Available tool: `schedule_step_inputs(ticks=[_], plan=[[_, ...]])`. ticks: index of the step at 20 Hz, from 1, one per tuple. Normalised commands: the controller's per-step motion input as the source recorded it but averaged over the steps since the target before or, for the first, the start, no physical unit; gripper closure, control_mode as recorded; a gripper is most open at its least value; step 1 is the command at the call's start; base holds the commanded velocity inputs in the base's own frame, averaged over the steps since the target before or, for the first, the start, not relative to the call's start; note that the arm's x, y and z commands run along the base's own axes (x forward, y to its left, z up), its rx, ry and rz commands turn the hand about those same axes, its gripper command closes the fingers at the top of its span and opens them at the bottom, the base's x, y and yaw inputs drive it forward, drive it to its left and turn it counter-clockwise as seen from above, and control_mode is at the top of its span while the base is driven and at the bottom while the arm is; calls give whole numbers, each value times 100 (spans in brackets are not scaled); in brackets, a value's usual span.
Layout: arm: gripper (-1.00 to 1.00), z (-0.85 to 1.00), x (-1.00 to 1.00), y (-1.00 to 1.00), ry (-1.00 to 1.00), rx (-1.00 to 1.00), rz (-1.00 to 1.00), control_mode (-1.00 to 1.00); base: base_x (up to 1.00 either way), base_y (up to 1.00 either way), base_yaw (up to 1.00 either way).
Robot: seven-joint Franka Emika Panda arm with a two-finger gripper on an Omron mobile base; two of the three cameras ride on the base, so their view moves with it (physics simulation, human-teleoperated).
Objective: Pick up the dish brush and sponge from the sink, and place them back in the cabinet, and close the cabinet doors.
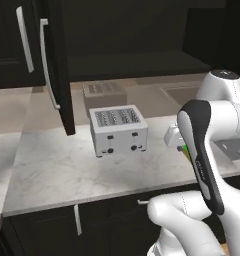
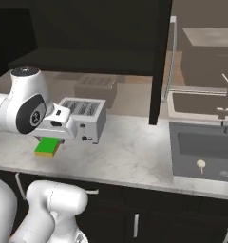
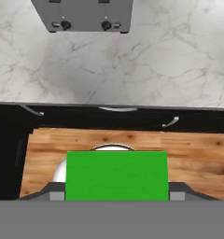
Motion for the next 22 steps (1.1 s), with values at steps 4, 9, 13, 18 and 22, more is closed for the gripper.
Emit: schedule_step_inputs(ticks=[4, 9, 13, 18, 22], plan=[[100, 0, 0, 0, 0, 0, 0, 100, 37, 0, -2], [100, 0, 0, 0, 0, 0, 0, 100, 46, 0, 0], [100, 0, 0, 0, 0, 0, 0, 100, 37, 0, 0], [100, 0, 0, 0, 0, 0, 0, 100, 15, 0, 0], [100, 0, 0, 0, 0, 0, 0, 100, 0, 0, 0]])
